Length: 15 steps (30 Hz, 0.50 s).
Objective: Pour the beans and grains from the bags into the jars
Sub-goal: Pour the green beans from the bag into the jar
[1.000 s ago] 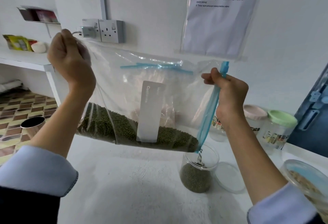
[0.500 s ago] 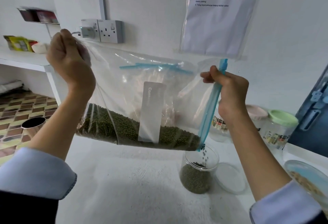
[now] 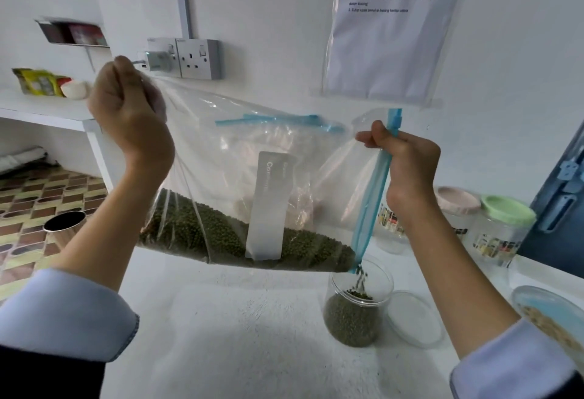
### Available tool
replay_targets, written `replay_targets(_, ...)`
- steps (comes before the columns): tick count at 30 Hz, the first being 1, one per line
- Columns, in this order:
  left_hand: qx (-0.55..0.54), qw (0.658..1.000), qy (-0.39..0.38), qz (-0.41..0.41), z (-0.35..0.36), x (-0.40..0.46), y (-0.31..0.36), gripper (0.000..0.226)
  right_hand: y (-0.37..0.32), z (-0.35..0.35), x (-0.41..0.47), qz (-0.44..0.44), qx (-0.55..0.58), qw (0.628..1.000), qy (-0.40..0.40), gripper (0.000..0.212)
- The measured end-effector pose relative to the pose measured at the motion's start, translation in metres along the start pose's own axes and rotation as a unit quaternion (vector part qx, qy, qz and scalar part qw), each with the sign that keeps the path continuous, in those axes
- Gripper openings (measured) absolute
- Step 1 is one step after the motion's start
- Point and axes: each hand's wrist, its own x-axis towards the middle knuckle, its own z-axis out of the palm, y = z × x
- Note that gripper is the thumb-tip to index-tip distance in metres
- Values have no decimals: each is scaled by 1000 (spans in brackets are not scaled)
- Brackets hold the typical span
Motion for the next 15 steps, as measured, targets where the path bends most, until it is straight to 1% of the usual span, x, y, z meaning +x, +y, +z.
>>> replay_targets(2, 0, 1000, 2, -5, -2, 0, -1, 37, 1, -1, 2, -4, 7, 1000, 16, 20)
replay_targets(4, 9, 1000, 4, -9, -3, 0, 0, 38, 2, -1, 1, 4, 5, 1000, -4, 21)
replay_targets(7, 10, 1000, 12, -13, -3, 0, 1, 39, 3, -4, 0, -6, 20, 1000, 16, 21)
replay_targets(10, 11, 1000, 4, -7, -4, 0, 1, 39, 4, -4, -3, -13, 17, 1000, -14, 21)
replay_targets(13, 5, 1000, 9, -15, -7, 2, -1, 39, 5, -4, -4, -22, 32, 999, 25, 23)
replay_targets(15, 10, 1000, 11, -16, -6, 0, -1, 40, 3, -2, -5, -22, 29, 999, 1, 27)
